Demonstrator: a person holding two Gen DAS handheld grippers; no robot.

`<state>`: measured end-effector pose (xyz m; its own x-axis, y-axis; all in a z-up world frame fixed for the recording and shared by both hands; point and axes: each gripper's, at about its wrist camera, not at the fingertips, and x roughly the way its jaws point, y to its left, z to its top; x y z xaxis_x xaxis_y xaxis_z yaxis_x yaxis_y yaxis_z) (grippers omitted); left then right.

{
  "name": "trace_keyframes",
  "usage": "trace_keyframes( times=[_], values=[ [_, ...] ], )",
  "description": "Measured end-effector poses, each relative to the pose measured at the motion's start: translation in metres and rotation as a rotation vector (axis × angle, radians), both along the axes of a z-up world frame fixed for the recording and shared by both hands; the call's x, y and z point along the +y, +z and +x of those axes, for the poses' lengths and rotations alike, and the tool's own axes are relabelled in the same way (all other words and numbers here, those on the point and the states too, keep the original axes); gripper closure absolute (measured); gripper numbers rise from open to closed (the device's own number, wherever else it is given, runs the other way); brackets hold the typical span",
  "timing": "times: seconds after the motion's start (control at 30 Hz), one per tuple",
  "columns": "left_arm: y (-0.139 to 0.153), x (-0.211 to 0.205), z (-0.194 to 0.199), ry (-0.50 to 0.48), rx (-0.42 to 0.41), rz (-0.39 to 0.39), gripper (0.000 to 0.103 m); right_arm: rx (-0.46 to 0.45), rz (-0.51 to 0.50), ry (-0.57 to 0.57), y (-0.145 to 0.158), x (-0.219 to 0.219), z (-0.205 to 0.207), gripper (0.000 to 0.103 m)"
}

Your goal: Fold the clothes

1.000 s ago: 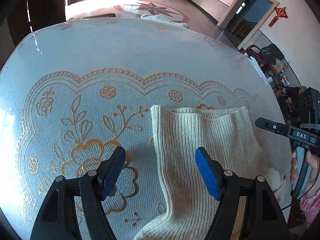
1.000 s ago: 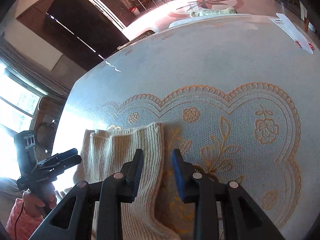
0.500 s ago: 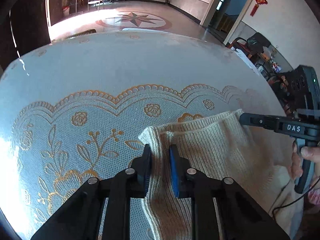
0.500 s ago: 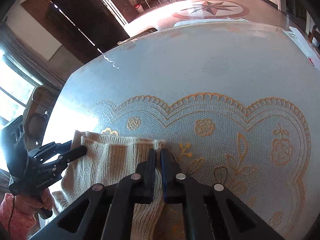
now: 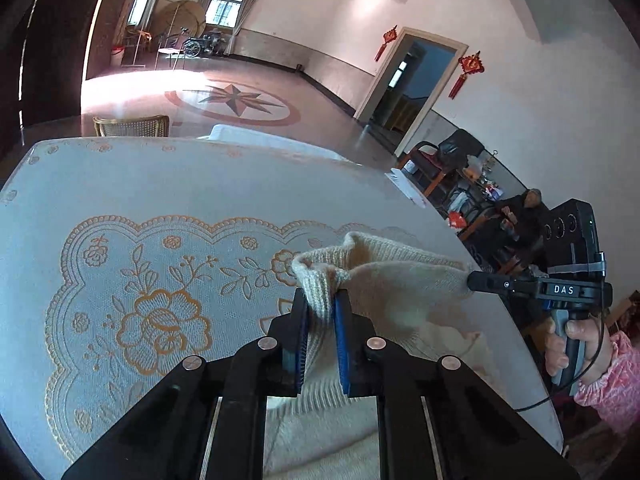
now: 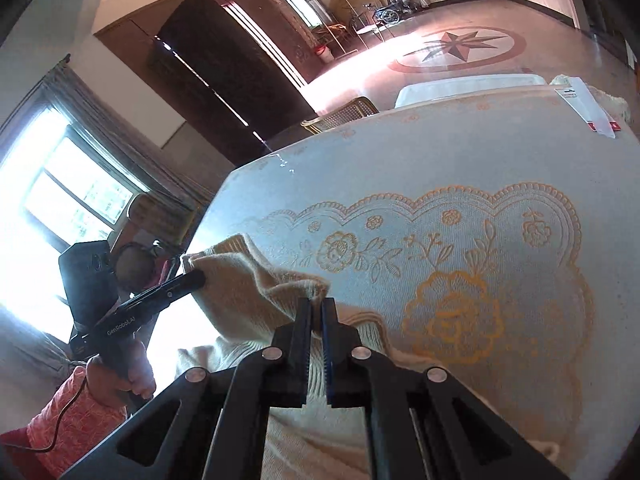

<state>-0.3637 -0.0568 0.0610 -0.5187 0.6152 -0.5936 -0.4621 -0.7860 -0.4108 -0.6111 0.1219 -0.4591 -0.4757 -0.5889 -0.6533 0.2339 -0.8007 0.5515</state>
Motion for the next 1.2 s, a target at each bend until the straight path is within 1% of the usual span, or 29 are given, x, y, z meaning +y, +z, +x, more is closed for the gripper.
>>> trace_keyframes(
  times=[0.07,0.13,0.2,0.27,0.33,0.37,0.4,0.47,0.5,0.53,0.57,0.6,0.63,0.67,0.7,0.73,0.8,0.9,0.97,1.0,1.03,1.07,1.13,1.2],
  values=[
    [0.006,-0.011,0.04,-0.016,0.04,-0.008,0.09,0.019,-0.012,0.004,0.01,0.005,0.041,0.099],
    [-0.001,-0.027,0.083,-0.023,0.043,-0.016,0.09,0.019,-0.024,-0.003,0.013,0.009,0.083,0.099],
    [-0.008,-0.043,0.127,-0.029,0.046,-0.025,0.09,-0.014,-0.041,-0.017,0.002,0.013,0.121,0.099],
    [-0.031,-0.05,0.164,-0.019,0.001,-0.061,0.088,-0.06,-0.043,-0.029,-0.016,0.014,0.157,0.099],
    [-0.057,-0.053,0.195,0.002,-0.068,-0.088,0.087,-0.119,-0.015,-0.033,-0.046,0.008,0.184,0.099],
    [-0.069,-0.056,0.209,0.017,-0.106,-0.097,0.087,-0.147,0.003,-0.032,-0.062,0.005,0.195,0.096],
    [-0.081,-0.059,0.223,0.031,-0.144,-0.106,0.087,-0.171,0.037,-0.03,-0.075,-0.001,0.206,0.096],
    [-0.094,-0.064,0.249,0.064,-0.212,-0.086,0.087,-0.211,0.109,-0.042,-0.097,-0.009,0.225,0.093],
    [-0.097,-0.067,0.259,0.078,-0.222,-0.074,0.087,-0.216,0.119,-0.054,-0.101,-0.012,0.23,0.093],
    [-0.096,-0.069,0.264,0.088,-0.214,-0.072,0.087,-0.205,0.097,-0.06,-0.1,-0.014,0.233,0.092],
    [-0.095,-0.071,0.269,0.099,-0.206,-0.07,0.086,-0.183,0.065,-0.068,-0.096,-0.015,0.233,0.087],
    [-0.091,-0.07,0.268,0.11,-0.196,-0.072,0.082,-0.158,0.035,-0.083,-0.089,-0.016,0.226,0.082],
    [-0.085,-0.067,0.262,0.12,-0.184,-0.058,0.08,-0.134,0.006,-0.097,-0.082,-0.016,0.22,0.079],
    [-0.079,-0.063,0.257,0.131,-0.173,-0.045,0.078,-0.109,-0.024,-0.111,-0.075,-0.017,0.213,0.079],
    [-0.075,-0.061,0.245,0.147,-0.176,-0.015,0.068,-0.089,-0.049,-0.126,-0.069,-0.018,0.206,0.079],
    [-0.072,-0.058,0.233,0.164,-0.179,0.014,0.053,-0.095,-0.05,-0.146,-0.068,-0.019,0.195,0.079],
    [-0.065,-0.053,0.209,0.197,-0.186,0.074,0.045,-0.11,-0.049,-0.185,-0.066,-0.021,0.172,0.078],
    [-0.069,-0.047,0.175,0.249,-0.281,0.117,0.042,-0.201,-0.056,-0.266,-0.082,-0.018,0.145,0.075],
    [-0.075,-0.042,0.16,0.29,-0.311,0.098,0.042,-0.245,-0.068,-0.318,-0.093,-0.014,0.136,0.075],
    [-0.08,-0.039,0.154,0.293,-0.334,0.091,0.038,-0.262,-0.075,-0.34,-0.096,-0.012,0.133,0.075],
    [-0.086,-0.036,0.149,0.292,-0.366,0.073,0.037,-0.285,-0.092,-0.346,-0.103,-0.011,0.13,0.075],
    [-0.088,-0.034,0.147,0.29,-0.363,0.066,0.037,-0.306,-0.111,-0.352,-0.108,-0.011,0.128,0.075],
    [-0.088,-0.028,0.144,0.282,-0.344,0.055,0.033,-0.312,-0.18,-0.343,-0.116,-0.011,0.126,0.075],
    [-0.087,-0.021,0.143,0.263,-0.334,0.034,0.033,-0.317,-0.243,-0.322,-0.124,-0.013,0.123,0.084]
  ],
)
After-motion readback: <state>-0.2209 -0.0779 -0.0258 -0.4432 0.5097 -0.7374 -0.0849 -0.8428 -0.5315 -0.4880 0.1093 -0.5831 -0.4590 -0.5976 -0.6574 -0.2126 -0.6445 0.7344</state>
